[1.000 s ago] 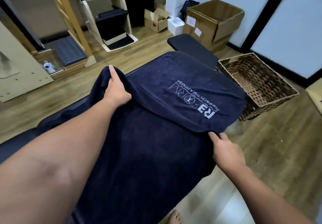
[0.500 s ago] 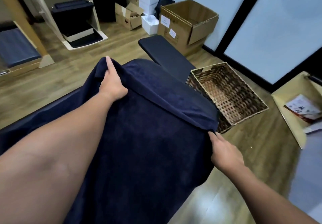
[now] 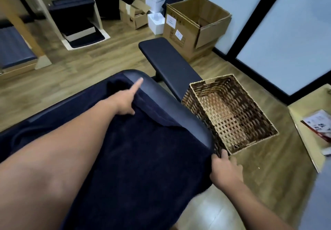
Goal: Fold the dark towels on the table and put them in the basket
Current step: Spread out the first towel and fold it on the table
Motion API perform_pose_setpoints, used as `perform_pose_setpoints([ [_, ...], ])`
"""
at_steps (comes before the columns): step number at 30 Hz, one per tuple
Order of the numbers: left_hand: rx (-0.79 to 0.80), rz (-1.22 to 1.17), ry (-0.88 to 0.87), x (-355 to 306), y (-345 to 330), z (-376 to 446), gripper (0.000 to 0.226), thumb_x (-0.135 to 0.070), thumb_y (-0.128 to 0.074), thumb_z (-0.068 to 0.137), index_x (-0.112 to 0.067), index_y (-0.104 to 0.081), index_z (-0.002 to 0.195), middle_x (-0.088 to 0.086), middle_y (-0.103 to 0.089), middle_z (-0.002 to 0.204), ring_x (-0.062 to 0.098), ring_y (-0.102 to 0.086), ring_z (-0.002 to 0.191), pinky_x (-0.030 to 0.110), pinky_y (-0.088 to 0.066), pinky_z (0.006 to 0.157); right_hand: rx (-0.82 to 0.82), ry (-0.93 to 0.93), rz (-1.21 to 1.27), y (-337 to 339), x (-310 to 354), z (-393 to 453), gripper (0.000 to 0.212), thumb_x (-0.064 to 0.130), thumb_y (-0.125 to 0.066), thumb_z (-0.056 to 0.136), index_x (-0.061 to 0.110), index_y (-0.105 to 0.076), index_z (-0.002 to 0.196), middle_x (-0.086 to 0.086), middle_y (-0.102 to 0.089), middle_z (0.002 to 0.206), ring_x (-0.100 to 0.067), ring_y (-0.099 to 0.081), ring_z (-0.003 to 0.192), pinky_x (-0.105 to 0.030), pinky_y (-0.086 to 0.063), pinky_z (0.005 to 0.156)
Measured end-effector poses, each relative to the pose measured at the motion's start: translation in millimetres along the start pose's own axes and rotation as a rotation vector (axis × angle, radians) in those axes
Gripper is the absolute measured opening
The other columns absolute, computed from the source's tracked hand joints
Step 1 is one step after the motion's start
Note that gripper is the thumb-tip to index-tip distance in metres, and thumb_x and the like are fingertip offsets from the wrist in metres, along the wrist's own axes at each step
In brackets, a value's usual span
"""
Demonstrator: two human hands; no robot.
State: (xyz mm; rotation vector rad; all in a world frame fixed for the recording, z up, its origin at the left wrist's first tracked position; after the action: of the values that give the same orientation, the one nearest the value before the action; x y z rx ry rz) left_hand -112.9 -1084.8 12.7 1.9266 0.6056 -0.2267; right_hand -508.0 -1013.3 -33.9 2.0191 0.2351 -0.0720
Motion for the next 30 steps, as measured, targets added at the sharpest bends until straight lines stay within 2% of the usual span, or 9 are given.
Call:
perform_pose_setpoints([
  [4, 0.092, 0.297, 0.085, -3, -34, -10, 0.064, -0.025, -0.074, 0.083, -0.021, -0.041, 0.138, 0.009, -0.057, 0.134, 0.031, -0.058, 0.116, 0.045, -0.052, 0.094, -0.182, 0.374, -0.056, 15, 53, 13, 0.037, 0.018, -0.078, 0.056, 0.017, -0.057, 0.087, -0.008, -0.050, 0.089, -0.033, -0.056, 0.075, -0.042, -0.050, 0.057],
  [7, 0.042, 0.344, 0.323, 22, -45, -27, 0.039, -0.025, -0.060, 0.087, -0.020, -0.053, 0.125, 0.006, -0.057, 0.128, 0.031, -0.057, 0.116, 0.046, -0.052, 0.089, -0.139, 0.650, 0.009, 18, 103, 21, 0.030, 0.028, -0.061, 0.084, 0.020, -0.058, 0.113, -0.005, -0.051, 0.112, -0.032, -0.055, 0.100, -0.043, -0.052, 0.076],
  [11, 0.180, 0.165, 0.771, 84, -54, -65, 0.097, -0.043, -0.076, 0.080, -0.030, -0.017, 0.156, 0.018, -0.023, 0.159, 0.052, -0.028, 0.142, 0.078, -0.033, 0.101, -0.102, 0.815, 0.013, 24, 152, 31, 0.049, 0.036, -0.051, 0.097, 0.022, -0.043, 0.143, -0.009, -0.036, 0.151, -0.034, -0.034, 0.137, -0.045, -0.039, 0.110],
  [14, 0.232, -0.010, 0.884, 126, -80, -86, 0.151, -0.067, -0.089, 0.052, -0.058, 0.032, 0.143, 0.019, 0.028, 0.162, 0.056, -0.009, 0.148, 0.077, -0.023, 0.109, -0.069, 0.872, 0.049, 27, 185, 43, 0.058, 0.040, -0.050, 0.098, 0.022, -0.035, 0.151, -0.013, -0.028, 0.157, -0.035, -0.026, 0.145, -0.045, -0.027, 0.120],
  [17, 0.135, -0.128, 0.854, 136, -98, -92, 0.149, -0.062, -0.090, 0.057, -0.067, 0.039, 0.131, 0.013, 0.048, 0.152, 0.062, 0.009, 0.145, 0.077, -0.022, 0.110, -0.126, 0.881, 0.064, 35, 214, 57, 0.058, 0.044, -0.050, 0.097, 0.023, -0.037, 0.150, -0.013, -0.029, 0.160, -0.038, -0.032, 0.141, -0.050, -0.032, 0.116],
  [21, 0.091, -0.224, 0.852, 137, -102, -91, 0.147, -0.054, -0.093, 0.060, -0.074, 0.040, 0.119, 0.006, 0.052, 0.150, 0.065, 0.023, 0.139, 0.078, -0.023, 0.109, -0.002, 0.944, 0.027, 38, 253, 77, 0.063, 0.051, -0.036, 0.103, 0.030, -0.013, 0.158, -0.003, -0.002, 0.168, -0.037, -0.003, 0.152, -0.060, -0.013, 0.119],
  [25, 0.081, -0.241, 0.868, 138, -101, -90, 0.149, -0.050, -0.094, 0.059, -0.077, 0.041, 0.115, 0.002, 0.056, 0.146, 0.062, 0.025, 0.140, 0.081, -0.028, 0.102, 0.034, 0.591, 0.108, 55, 266, 116, 0.072, 0.057, -0.032, 0.102, 0.025, -0.003, 0.160, -0.009, 0.013, 0.167, -0.048, 0.015, 0.149, -0.074, -0.003, 0.112],
  [27, 0.101, -0.241, 0.867, 134, -98, -91, 0.148, -0.047, -0.095, 0.061, -0.075, 0.036, 0.124, 0.001, 0.058, 0.145, 0.061, 0.025, 0.141, 0.084, -0.030, 0.097, -0.002, 0.534, 0.072, 64, 277, 123, 0.074, 0.052, -0.043, 0.099, 0.017, -0.015, 0.157, -0.019, 0.005, 0.166, -0.049, 0.012, 0.149, -0.074, -0.006, 0.114],
  [30, 0.096, -0.200, 0.845, 130, -92, -90, 0.148, -0.049, -0.093, 0.062, -0.070, 0.036, 0.130, 0.005, 0.057, 0.146, 0.062, 0.021, 0.142, 0.081, -0.037, 0.095, -0.257, 0.701, 0.010, 83, 304, 116, 0.049, 0.036, -0.068, 0.085, 0.013, -0.056, 0.127, -0.023, -0.033, 0.154, -0.048, -0.020, 0.146, -0.069, -0.025, 0.110],
])
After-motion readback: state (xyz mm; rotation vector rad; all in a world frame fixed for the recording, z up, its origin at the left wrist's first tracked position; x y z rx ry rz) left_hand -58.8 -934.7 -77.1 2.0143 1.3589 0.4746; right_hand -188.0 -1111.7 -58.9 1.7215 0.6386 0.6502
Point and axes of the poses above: each hand's wrist, its own z-axis towards the middle knuckle, its own y-axis out of the back of the hand, x = y × z, the point moved 6 cm from there along z, towards the middle knuckle
